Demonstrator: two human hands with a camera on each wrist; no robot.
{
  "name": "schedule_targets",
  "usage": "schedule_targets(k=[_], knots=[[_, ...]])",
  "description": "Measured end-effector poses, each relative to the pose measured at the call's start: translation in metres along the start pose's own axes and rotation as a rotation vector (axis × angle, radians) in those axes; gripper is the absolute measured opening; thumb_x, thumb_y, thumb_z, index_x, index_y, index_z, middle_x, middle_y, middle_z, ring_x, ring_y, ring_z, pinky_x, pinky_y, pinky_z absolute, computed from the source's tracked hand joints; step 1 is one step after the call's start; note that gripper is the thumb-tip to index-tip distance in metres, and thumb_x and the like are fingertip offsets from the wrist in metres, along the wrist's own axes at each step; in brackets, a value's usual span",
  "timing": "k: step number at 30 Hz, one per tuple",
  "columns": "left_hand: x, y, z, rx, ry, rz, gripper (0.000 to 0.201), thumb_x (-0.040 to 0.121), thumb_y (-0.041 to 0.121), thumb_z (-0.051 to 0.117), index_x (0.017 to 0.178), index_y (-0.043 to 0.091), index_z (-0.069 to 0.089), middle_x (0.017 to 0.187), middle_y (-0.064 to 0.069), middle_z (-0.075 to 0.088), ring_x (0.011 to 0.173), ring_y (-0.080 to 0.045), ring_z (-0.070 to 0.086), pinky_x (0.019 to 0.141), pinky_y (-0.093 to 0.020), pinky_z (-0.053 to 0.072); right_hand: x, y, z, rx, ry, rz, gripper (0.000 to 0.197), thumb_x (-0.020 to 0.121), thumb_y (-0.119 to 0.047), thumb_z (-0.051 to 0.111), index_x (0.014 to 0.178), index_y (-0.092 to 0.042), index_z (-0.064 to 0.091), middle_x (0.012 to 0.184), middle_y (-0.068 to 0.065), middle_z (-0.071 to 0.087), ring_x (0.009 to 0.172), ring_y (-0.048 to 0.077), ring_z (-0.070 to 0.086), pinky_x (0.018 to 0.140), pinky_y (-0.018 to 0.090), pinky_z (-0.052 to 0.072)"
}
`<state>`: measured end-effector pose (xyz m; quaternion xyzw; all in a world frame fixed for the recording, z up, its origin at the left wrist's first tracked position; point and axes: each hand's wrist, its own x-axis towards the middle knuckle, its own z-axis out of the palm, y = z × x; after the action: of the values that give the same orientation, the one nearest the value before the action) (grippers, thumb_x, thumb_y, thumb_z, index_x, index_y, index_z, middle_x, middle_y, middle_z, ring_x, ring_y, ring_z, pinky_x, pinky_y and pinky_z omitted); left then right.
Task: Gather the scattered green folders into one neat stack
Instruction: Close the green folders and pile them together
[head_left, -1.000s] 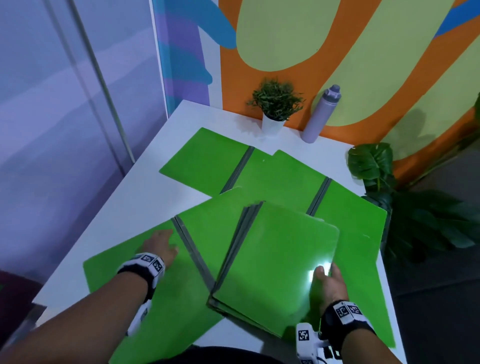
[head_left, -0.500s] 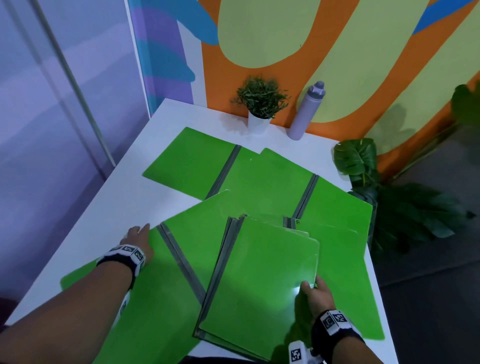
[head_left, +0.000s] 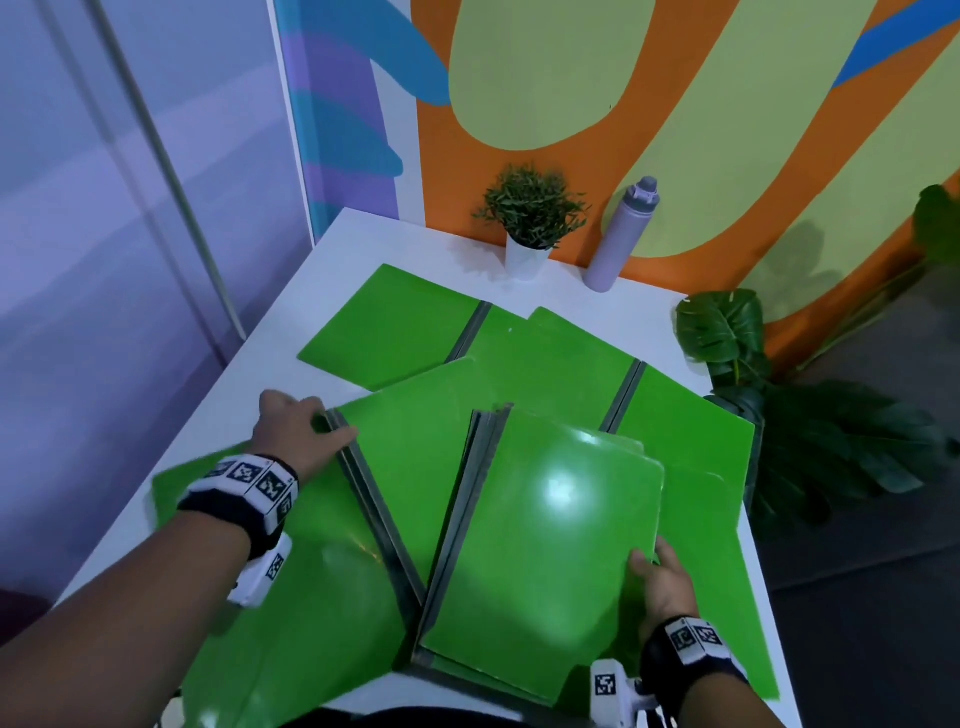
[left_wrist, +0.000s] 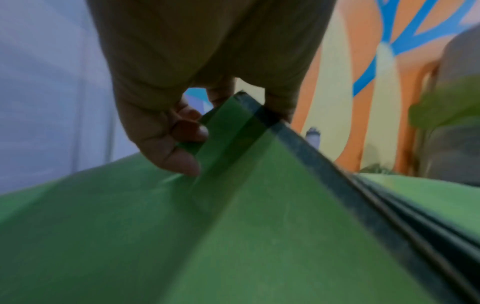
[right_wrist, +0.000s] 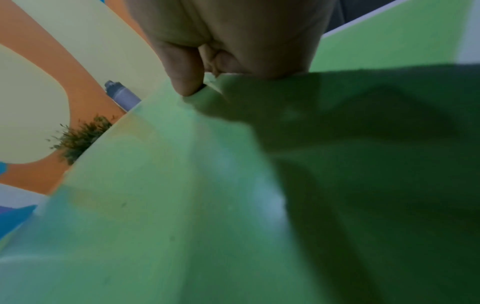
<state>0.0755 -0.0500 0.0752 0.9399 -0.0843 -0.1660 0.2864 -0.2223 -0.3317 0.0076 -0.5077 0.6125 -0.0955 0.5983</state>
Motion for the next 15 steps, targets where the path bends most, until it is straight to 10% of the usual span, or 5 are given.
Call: schedule_targets(k=[5,8,12,15], knots=[[-0.018,0.047,-0.042,-0.131,0.159,0.229,0.027,0.08,0.024,0.069,0.1,0.006,0.066,0.125,-0.012,0.036,0.097,-0.022,0.047,0.101,-0.029,0.036,0.0,-0.029,-0.006,0.124,-0.036,-0.058,0.057,0.091,-0.007,0.049,0.142,-0.028,0.034,0.155,0.002,0.025,0.142,0.035,0.019,0.11,0.062,0.015],[-0.026,0.07,-0.073,-0.225,0.288,0.413,0.017,0.082,0.016,0.064,0.098,0.01,0.064,0.131,-0.016,0.038,0.113,-0.023,0.047,0.108,-0.03,0.034,0.003,-0.043,-0.008,0.155,-0.066,-0.148,0.034,0.093,-0.008,0.049,0.126,-0.015,0.047,0.147,0.016,0.039,0.132,0.04,0.038,0.098,0.056,0.037],[-0.047,0.09,-0.092,-0.212,0.338,0.592,0.014,0.093,0.012,0.047,0.106,0.008,0.05,0.082,0.004,0.05,0.072,-0.008,0.045,0.063,-0.019,0.029,-0.009,-0.061,0.0,0.248,-0.123,-0.247,0.051,0.09,-0.018,0.057,0.137,-0.016,0.039,0.131,0.018,0.051,0.122,0.038,0.049,0.093,0.048,0.044],[-0.056,0.086,-0.083,-0.276,0.373,0.631,0.014,0.094,0.009,0.045,0.107,0.012,0.049,0.069,0.004,0.046,0.059,0.004,0.046,0.054,-0.02,0.03,-0.019,-0.068,0.011,0.275,-0.209,-0.274,0.076,0.076,-0.034,0.066,0.143,-0.027,0.03,0.152,0.014,0.032,0.134,0.032,0.037,0.109,0.053,0.031]])
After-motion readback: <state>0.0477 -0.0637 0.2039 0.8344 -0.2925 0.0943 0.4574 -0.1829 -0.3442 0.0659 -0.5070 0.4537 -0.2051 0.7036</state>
